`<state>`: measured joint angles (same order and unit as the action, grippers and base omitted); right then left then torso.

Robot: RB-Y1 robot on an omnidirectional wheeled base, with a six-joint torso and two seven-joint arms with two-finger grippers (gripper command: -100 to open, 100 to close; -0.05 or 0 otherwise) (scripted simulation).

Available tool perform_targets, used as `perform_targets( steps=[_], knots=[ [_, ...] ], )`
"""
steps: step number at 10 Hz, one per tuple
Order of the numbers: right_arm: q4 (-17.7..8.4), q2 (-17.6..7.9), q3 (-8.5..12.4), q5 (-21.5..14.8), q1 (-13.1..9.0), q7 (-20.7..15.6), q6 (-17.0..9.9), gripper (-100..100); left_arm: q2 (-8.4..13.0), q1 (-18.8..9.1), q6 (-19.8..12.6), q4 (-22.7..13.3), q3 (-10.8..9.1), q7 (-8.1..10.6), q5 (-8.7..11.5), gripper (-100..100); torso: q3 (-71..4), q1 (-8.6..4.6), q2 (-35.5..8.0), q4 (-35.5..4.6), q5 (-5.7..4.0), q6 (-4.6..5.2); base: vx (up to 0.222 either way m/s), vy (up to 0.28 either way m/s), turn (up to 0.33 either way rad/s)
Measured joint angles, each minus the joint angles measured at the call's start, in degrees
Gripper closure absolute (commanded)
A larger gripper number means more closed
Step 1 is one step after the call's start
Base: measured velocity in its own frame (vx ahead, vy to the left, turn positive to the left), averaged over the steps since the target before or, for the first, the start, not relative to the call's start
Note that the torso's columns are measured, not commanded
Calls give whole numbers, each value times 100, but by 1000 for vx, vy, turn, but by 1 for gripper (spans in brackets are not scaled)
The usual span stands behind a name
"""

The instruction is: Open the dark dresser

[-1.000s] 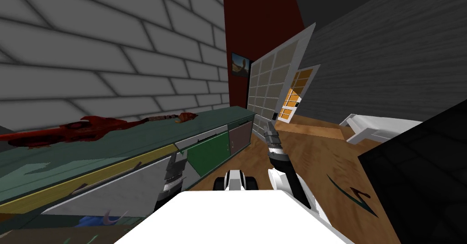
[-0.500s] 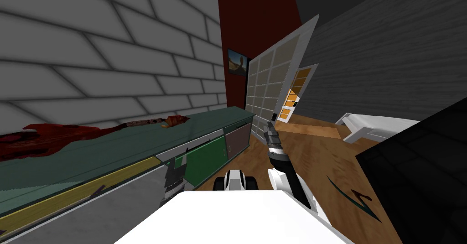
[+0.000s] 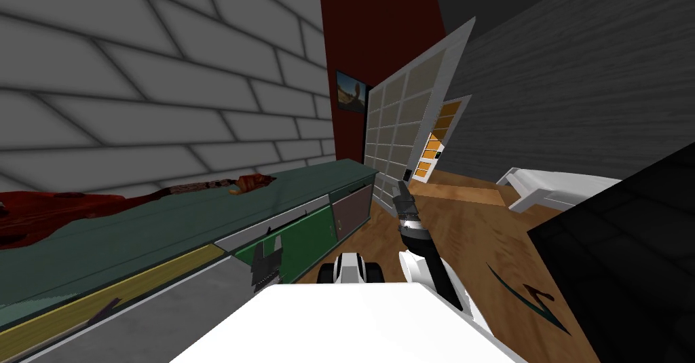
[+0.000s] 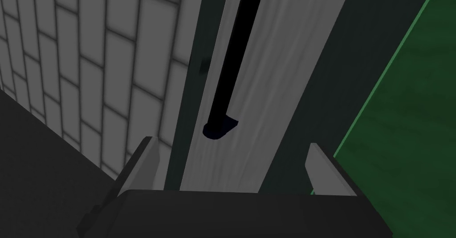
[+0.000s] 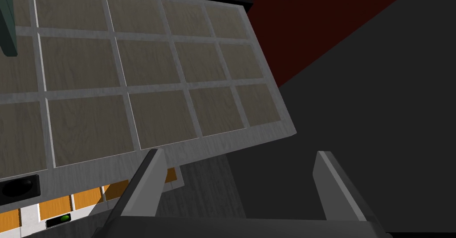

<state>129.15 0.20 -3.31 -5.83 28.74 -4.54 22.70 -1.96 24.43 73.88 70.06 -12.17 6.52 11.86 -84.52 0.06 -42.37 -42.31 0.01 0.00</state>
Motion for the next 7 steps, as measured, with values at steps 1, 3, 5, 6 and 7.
perform_targets(
  steps=[1, 3, 5, 6, 7],
  knots=[
    [0, 0, 0, 0, 0, 0, 0, 0, -11, -2, 3, -3, 0, -2, 0, -100, 0, 1, 0, 0, 0, 0, -2, -8, 26],
    [0, 0, 0, 0, 0, 0, 0, 0, 46, -63, -169, 114, -32, -3, 22, -100, -3, -7, 5, 1, -1, 0, -6, -9, 19],
    [0, 0, 0, 0, 0, 0, 0, 0, 90, -138, -409, 280, -64, -28, 42, -100, -6, -8, 10, 3, -2, 0, -5, -11, 19],
    [0, 0, 0, 0, 0, 0, 0, 0, 100, -135, -524, 390, -69, -37, 46, -100, -6, -7, 10, 3, -1, 0, -4, -12, 22],
    [0, 0, 0, 0, 0, 0, 0, 0, 120, -168, -637, 472, -81, -49, 54, -100, -6, -6, 10, 3, -1, 0, -1, -6, 4]
  ],
)
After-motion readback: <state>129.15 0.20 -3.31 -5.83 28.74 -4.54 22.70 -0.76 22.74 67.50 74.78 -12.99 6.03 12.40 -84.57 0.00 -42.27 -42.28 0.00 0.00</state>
